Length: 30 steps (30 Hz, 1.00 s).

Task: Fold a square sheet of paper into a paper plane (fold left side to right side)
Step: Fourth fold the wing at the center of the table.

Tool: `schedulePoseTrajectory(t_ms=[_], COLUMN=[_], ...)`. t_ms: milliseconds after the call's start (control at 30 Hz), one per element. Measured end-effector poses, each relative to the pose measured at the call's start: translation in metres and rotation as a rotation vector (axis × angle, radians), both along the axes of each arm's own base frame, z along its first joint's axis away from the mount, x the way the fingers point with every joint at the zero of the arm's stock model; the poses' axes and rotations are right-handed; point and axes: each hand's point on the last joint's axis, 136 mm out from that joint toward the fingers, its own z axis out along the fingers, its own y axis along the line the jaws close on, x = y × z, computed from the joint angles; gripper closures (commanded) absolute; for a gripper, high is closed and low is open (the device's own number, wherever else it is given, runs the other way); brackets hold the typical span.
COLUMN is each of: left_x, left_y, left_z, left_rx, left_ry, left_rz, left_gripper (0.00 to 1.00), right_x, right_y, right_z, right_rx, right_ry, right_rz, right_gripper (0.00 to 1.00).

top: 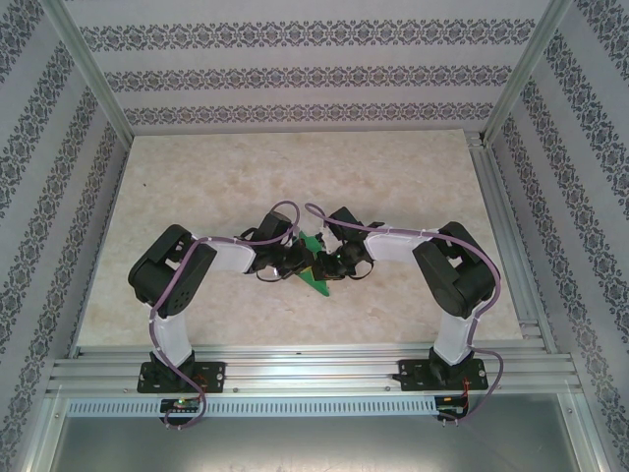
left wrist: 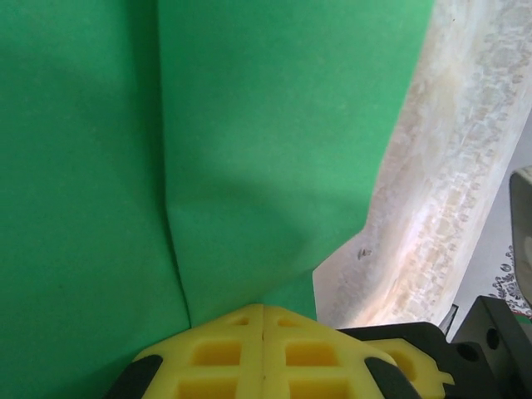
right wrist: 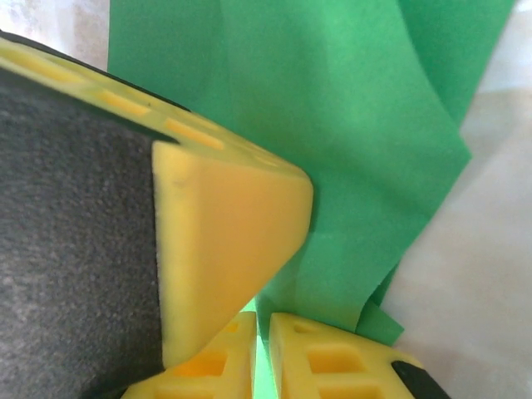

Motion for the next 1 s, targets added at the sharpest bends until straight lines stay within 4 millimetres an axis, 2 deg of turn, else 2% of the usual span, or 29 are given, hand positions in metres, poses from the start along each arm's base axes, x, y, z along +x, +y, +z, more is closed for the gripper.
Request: schedulePoseTrajectory(t_ms=[367, 567, 800, 1000], left_x=[0.015, 0.039, 0.053, 0.084], left_y=[0.006, 0.018, 0.027, 0.046], left_z=[0.0, 0.001, 0.0, 0.001], left_rx=[0.098, 0.135, 0.116, 0.099], left_ry=[-0.062, -0.11, -0.105, -0.114], left_rz=[0.009, 0.061, 0.07, 0.113], left_gripper=[0.96, 0.95, 0.94, 0.89], right_x=[0.0, 0.0, 0.005, 0.01], right_y=[0.0, 0.0, 0.001, 0.002], right_z=[0.0, 0.0, 0.0, 0.0], right_rx=[-0.02, -0.024, -0.024, -0.025], right_ry=[-0.005, -0.007, -0.024, -0.047], right_rz=[0.005, 0.005, 0.001, -0.005], right_gripper=[0.85, 0.85, 0.85, 0.85])
